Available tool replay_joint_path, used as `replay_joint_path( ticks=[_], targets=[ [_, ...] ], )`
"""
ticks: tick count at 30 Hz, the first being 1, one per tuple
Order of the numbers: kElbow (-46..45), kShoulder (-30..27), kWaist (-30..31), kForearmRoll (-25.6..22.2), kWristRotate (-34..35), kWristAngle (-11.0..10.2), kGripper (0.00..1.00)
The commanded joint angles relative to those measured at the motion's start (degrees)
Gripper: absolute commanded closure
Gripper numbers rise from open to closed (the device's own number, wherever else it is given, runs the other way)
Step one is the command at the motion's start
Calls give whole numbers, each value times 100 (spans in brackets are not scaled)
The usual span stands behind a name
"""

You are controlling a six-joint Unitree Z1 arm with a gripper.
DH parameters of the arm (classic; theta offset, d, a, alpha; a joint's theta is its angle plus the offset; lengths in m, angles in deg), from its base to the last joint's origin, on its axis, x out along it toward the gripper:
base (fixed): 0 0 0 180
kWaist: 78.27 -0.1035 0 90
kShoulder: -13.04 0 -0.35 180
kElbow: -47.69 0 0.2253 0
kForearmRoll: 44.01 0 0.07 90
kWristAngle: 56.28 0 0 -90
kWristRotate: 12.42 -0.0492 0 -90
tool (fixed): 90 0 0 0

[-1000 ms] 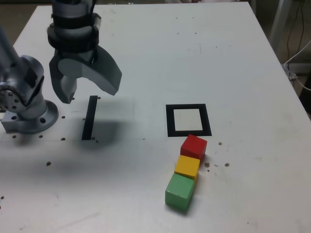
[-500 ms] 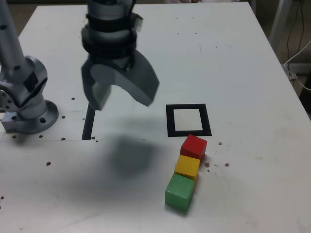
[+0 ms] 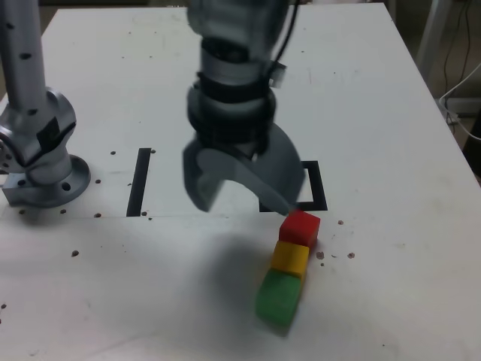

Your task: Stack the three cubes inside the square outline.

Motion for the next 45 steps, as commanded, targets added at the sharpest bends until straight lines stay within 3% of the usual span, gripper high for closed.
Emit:
replay_joint_path(
  ticks=[1, 16, 31, 45],
  targets=[
    [100, 167, 26, 38, -46, -32, 1],
    [211, 892, -133, 460, -453, -162, 1],
    [472, 1304, -282, 525, -664, -195, 4],
    [838, 1527, -483, 259, -859, -250, 17]
  ],
)
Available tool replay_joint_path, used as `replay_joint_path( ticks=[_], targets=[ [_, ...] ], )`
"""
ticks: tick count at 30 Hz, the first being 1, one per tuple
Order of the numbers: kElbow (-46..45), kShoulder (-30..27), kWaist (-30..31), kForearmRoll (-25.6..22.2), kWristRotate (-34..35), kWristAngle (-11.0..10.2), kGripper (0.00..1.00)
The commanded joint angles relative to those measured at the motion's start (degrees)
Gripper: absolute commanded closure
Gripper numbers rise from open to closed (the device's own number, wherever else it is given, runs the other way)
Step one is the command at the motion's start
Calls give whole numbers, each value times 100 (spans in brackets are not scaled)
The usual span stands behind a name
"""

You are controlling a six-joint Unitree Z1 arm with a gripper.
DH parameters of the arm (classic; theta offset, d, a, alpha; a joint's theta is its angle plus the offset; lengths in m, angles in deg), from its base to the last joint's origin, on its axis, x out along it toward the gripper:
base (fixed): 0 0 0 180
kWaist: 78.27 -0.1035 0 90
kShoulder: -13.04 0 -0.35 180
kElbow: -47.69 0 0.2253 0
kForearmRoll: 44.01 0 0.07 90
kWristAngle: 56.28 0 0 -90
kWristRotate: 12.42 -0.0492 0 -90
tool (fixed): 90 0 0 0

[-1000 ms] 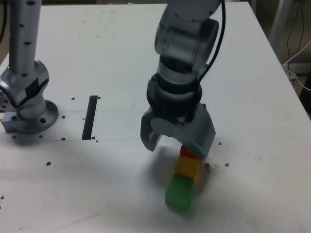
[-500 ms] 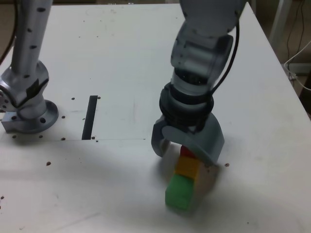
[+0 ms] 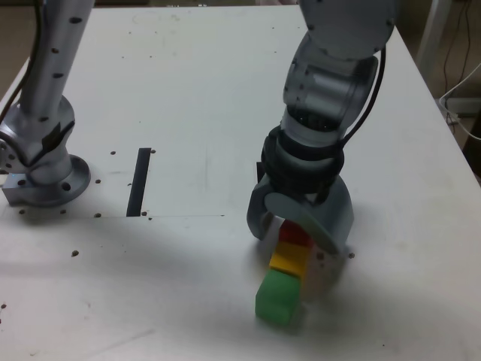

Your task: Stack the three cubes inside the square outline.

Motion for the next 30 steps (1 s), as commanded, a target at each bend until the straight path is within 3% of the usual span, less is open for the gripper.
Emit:
replay_joint_path(
  ticks=[1, 10, 17, 30],
  targets=[
    [78, 57, -60, -96, -51, -30, 19],
    [194, 113, -86, -189, -69, -79, 44],
    [215, 110, -66, -150, -68, -125, 70],
    [254, 68, -60, -254, -55, -123, 72]
  ],
)
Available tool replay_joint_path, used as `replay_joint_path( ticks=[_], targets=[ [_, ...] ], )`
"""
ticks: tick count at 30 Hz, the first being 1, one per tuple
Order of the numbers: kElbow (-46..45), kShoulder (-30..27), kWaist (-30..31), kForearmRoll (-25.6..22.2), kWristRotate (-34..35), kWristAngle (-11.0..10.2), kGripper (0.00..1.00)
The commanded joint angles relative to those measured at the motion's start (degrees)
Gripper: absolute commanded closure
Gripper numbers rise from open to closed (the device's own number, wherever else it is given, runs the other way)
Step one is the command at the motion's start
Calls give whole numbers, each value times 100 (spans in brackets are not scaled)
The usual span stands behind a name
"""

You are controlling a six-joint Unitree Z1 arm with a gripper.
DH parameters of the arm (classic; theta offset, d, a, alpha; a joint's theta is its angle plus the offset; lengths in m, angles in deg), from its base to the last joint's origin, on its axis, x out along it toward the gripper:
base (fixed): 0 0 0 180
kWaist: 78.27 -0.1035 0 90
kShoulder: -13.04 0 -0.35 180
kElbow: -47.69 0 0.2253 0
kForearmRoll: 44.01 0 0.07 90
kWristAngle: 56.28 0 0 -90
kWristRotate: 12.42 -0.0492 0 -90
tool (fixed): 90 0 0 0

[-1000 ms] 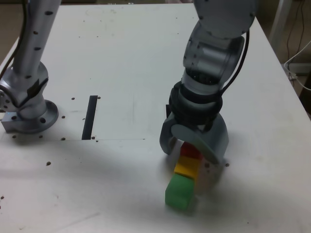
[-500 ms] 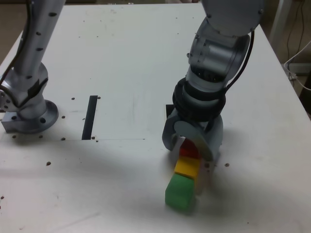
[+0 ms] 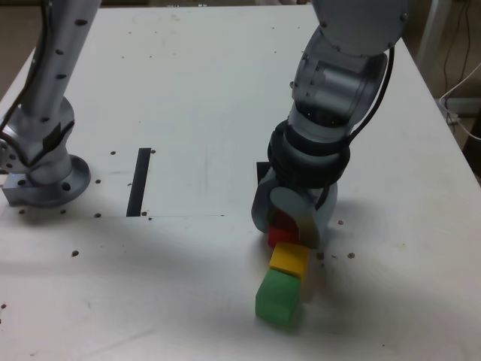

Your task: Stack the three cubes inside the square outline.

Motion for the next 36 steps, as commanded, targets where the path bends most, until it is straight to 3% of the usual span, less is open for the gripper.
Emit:
replay_joint_path(
  ticks=[1, 11, 25, 36],
  targets=[
    [53, -35, 9, -79, 29, -26, 72],
    [427, -327, -301, -639, 275, -166, 72],
    [94, -488, -1218, -380, 511, 452, 72],
    [-300, -478, -1716, -7, 543, 569, 72]
  ],
)
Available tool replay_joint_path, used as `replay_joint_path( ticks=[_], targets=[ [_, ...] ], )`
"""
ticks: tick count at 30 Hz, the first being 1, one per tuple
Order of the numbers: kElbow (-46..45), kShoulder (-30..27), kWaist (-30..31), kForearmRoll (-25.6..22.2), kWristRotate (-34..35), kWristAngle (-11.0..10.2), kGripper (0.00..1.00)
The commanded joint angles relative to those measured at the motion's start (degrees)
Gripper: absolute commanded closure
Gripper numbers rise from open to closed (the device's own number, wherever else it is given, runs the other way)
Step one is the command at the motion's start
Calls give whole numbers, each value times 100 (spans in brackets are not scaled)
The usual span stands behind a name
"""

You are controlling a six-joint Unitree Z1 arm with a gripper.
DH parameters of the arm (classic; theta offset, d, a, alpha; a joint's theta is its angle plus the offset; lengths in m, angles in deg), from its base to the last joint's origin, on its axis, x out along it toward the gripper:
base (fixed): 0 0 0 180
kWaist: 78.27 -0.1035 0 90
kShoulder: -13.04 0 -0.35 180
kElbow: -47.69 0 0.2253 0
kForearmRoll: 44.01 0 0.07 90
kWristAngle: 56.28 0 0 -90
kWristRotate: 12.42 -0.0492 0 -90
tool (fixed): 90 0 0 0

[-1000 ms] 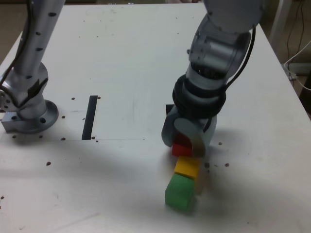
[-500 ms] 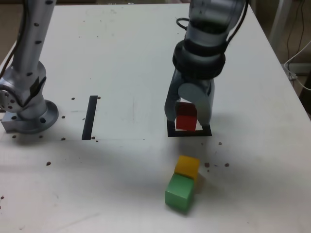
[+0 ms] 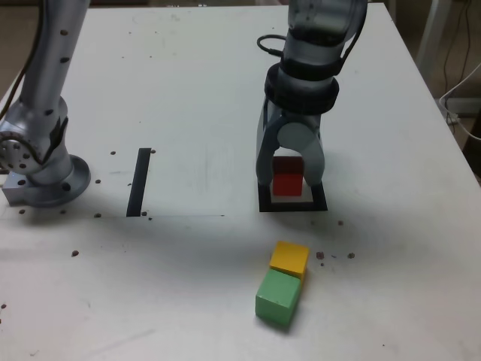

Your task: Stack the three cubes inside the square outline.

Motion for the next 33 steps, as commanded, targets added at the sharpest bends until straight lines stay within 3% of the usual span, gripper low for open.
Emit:
replay_joint_path(
  ticks=[1, 19, 22, 25, 27, 29, 33],
  targets=[
    [-37, -11, -86, 37, -2, -15, 72],
    [-168, 189, -277, 352, -44, -62, 70],
    [-207, 226, -297, 419, -63, -70, 57],
    [-234, 248, -307, 477, -94, -79, 25],
    [-246, 247, -309, 502, -107, -87, 9],
    [-257, 238, -310, 522, -112, -97, 2],
    [-283, 180, -312, 551, -112, -138, 1]
  ],
)
